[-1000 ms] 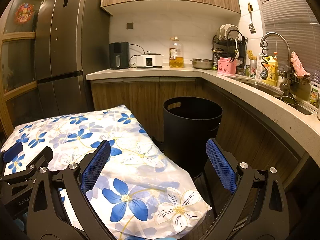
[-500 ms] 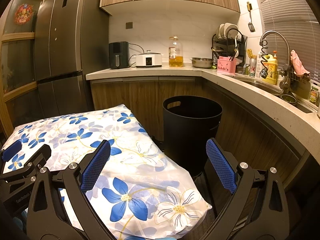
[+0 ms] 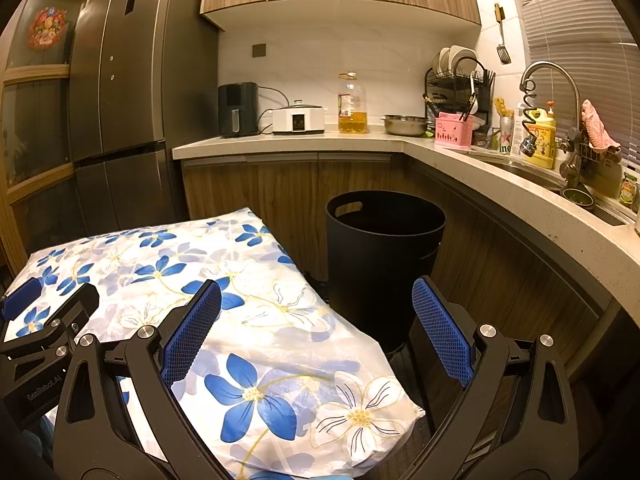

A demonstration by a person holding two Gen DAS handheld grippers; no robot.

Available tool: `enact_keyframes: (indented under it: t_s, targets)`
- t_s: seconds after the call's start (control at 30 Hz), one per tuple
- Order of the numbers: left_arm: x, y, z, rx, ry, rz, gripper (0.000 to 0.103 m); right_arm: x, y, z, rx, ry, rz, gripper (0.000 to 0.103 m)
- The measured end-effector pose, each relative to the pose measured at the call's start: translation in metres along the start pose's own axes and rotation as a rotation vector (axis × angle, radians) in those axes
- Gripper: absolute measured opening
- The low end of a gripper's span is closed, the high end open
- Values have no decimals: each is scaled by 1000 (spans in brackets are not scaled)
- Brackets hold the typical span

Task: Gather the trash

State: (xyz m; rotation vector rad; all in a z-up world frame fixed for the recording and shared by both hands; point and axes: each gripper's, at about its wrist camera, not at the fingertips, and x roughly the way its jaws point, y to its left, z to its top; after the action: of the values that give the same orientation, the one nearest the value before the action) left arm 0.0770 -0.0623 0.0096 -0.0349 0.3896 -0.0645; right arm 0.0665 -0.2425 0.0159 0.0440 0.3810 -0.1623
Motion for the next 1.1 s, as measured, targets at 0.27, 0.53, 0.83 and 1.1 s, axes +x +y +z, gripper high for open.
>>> enact_keyframes:
  t_s: [0.27, 0.53, 0.83, 1.1]
  targets:
    - [0, 0, 0, 0, -2, -3, 97, 0, 1, 0, 1, 0, -1, 95]
    - [0, -1, 1, 2, -6, -7, 97, 0, 0, 0, 1, 0, -1, 95]
    - [-3, -4, 1, 10, -16, -6, 97, -1, -1, -1, 3, -3, -1, 95]
    - [-3, -9, 1, 34, -26, 0, 86, -2, -2, -1, 7, -5, -4, 95]
